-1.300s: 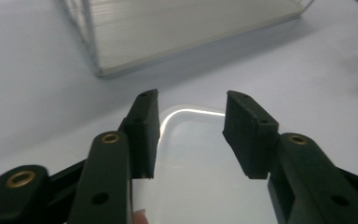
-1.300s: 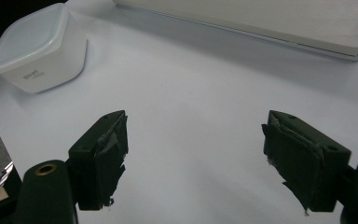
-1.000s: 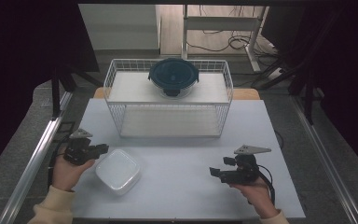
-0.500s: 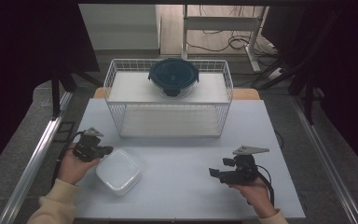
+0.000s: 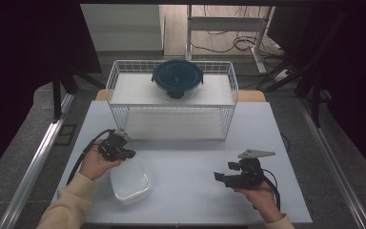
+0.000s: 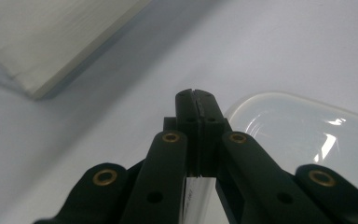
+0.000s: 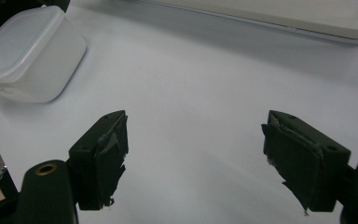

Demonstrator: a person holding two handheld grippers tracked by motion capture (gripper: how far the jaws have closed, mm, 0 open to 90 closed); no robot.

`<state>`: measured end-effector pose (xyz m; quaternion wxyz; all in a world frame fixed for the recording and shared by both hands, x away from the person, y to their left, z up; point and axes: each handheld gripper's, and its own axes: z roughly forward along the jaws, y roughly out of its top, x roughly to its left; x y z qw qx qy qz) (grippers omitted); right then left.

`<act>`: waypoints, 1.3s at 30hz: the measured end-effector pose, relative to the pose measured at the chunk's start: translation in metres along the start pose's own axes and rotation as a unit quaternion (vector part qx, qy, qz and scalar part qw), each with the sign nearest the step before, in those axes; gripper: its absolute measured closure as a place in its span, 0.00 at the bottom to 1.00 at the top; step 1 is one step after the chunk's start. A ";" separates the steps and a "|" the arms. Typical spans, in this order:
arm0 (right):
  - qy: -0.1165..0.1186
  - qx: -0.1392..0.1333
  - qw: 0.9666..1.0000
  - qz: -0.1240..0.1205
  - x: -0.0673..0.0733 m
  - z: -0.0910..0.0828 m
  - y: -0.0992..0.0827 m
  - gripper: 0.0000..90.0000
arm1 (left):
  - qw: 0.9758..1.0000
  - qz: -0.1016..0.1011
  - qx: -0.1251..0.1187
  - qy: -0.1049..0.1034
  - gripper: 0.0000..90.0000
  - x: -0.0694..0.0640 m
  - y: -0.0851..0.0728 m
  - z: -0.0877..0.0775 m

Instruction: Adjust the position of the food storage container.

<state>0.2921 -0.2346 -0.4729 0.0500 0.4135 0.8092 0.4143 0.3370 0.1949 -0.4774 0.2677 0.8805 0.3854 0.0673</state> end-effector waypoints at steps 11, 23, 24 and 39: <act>0.002 0.000 1.000 0.004 -0.001 -0.001 -0.001 0.24 | 0.998 -0.032 -0.039 0.034 1.00 0.001 -0.016 -0.026; 0.009 0.001 1.000 0.010 0.000 0.001 0.000 0.25 | 0.983 -0.150 -0.110 -0.004 1.00 0.006 -0.095 -0.063; 0.009 0.001 1.000 0.010 0.001 0.001 0.000 0.25 | 0.981 -0.157 -0.112 -0.009 1.00 0.005 -0.100 -0.063; 0.010 -0.011 1.000 0.003 0.002 -0.004 0.002 0.24 | 0.983 -0.163 -0.060 -0.062 1.00 -0.013 -0.117 -0.027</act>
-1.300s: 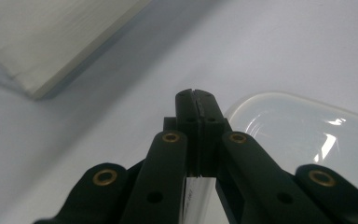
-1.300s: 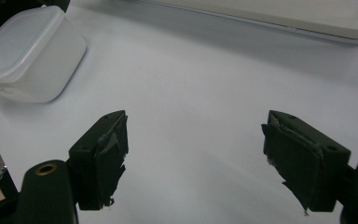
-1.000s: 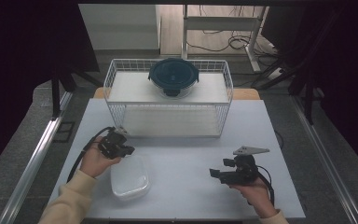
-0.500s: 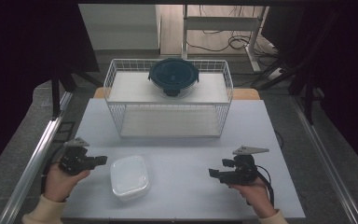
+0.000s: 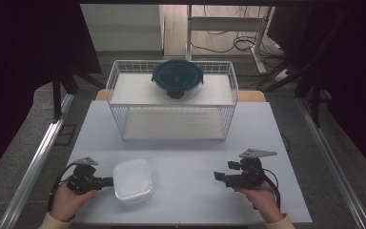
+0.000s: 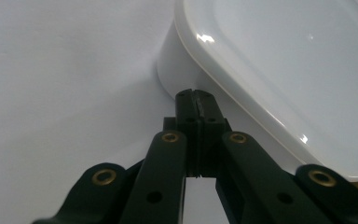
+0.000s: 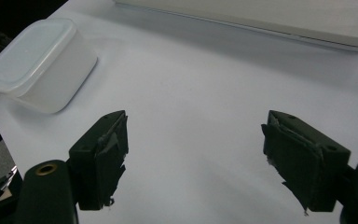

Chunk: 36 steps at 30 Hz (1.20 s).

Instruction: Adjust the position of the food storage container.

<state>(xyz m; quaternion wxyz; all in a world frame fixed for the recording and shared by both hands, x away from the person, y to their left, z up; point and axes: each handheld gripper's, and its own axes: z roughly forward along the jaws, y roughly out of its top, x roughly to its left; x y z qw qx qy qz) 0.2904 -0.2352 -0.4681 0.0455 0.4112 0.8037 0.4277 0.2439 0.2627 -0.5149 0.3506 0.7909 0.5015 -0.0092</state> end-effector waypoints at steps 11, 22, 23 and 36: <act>-0.002 0.002 1.000 -0.001 0.000 -0.001 0.000 0.24 | 1.000 0.000 0.003 -0.018 1.00 -0.004 0.015 0.012; -0.005 0.002 1.000 -0.001 -0.001 -0.003 0.000 0.24 | 0.998 0.030 0.031 -0.042 1.00 -0.028 0.030 0.034; -0.005 0.002 1.000 0.000 -0.001 -0.003 0.000 0.24 | 0.998 0.030 0.030 -0.045 1.00 -0.031 0.030 0.035; -0.007 0.002 1.000 -0.001 -0.003 -0.003 -0.001 0.24 | 0.995 0.053 0.037 -0.070 1.00 -0.057 0.042 0.056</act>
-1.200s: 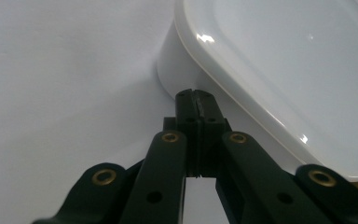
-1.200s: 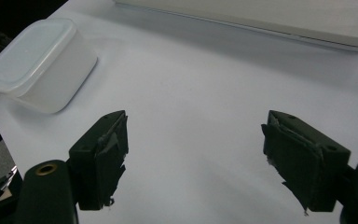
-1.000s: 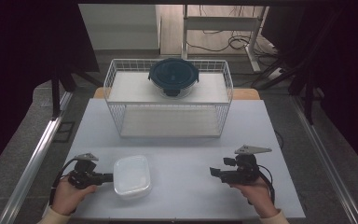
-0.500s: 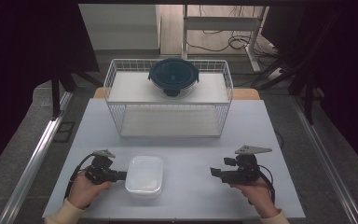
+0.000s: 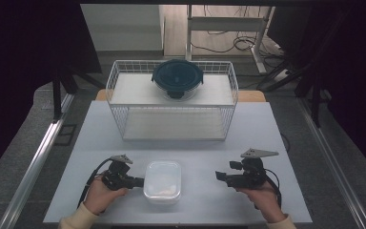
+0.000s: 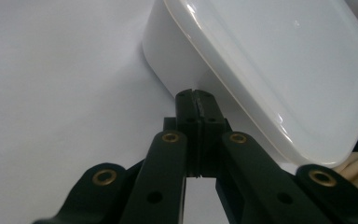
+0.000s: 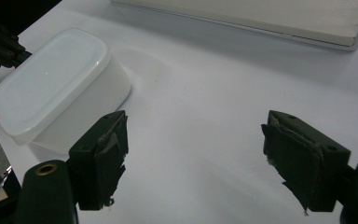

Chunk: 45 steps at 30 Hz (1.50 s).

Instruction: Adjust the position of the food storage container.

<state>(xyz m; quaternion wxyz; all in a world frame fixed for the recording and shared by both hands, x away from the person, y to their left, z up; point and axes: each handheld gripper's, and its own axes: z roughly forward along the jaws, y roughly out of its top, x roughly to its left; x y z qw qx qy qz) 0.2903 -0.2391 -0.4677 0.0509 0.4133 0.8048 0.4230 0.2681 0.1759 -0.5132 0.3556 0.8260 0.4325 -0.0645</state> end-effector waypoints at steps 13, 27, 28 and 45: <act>-0.002 0.002 1.000 -0.001 -0.002 0.001 -0.001 0.24 | 0.999 0.025 0.015 -0.022 1.00 -0.017 0.015 0.018; 0.013 -0.004 1.000 0.012 -0.001 0.000 -0.001 0.24 | 0.999 0.035 0.014 -0.019 1.00 -0.018 0.017 0.021; 0.011 -0.008 1.000 0.012 0.000 0.000 -0.002 0.24 | 0.999 0.038 0.009 -0.013 1.00 -0.019 0.016 0.019; 0.008 -0.028 0.999 0.038 0.005 0.002 -0.012 0.12 | 0.991 -0.039 -0.124 0.014 0.34 -0.017 -0.002 -0.020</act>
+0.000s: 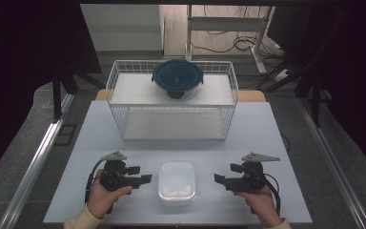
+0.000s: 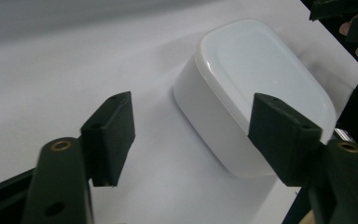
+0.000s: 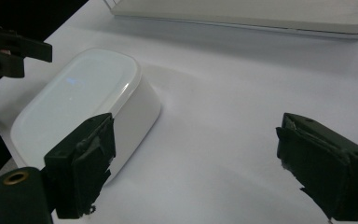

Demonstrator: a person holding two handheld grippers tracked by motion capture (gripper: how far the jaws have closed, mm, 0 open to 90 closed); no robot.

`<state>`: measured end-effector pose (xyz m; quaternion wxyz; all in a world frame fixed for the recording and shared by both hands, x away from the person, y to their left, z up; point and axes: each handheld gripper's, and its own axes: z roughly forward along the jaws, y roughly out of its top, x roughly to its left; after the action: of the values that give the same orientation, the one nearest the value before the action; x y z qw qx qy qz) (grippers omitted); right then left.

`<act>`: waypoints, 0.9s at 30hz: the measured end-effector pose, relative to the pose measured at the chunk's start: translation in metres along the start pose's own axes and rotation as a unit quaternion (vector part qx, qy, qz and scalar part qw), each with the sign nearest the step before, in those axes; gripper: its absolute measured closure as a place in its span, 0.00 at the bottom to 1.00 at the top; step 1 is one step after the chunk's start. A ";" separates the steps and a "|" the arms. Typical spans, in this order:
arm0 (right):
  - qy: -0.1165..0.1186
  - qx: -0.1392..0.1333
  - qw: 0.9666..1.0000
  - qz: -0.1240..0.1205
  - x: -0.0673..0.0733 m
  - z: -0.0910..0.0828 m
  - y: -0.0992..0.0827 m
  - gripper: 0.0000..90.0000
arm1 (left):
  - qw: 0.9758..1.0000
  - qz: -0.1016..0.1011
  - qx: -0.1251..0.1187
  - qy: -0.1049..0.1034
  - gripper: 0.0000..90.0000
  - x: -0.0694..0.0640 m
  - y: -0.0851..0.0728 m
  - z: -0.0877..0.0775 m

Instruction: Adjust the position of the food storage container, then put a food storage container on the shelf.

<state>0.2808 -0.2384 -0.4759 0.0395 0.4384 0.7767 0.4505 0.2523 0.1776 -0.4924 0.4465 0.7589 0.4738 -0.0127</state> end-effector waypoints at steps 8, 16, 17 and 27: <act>0.016 -0.006 1.000 0.005 0.000 0.000 -0.004 0.10 | 1.000 -0.005 0.001 -0.004 0.31 0.003 -0.001 0.000; 0.010 -0.009 1.000 0.012 0.001 0.001 -0.004 0.10 | 1.000 -0.011 -0.005 0.000 0.30 0.004 -0.004 -0.003; 0.009 -0.009 1.000 0.014 0.002 0.001 -0.004 0.11 | 1.000 -0.011 -0.006 0.000 0.30 0.004 -0.004 -0.003; 0.016 -0.007 0.999 0.028 0.008 0.001 -0.004 0.20 | 1.000 -0.015 -0.003 -0.007 0.29 0.003 -0.004 0.001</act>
<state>0.2737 -0.2326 -0.4762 0.0174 0.4525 0.7613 0.4640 0.2510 0.1794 -0.4971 0.4518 0.7505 0.4818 -0.0231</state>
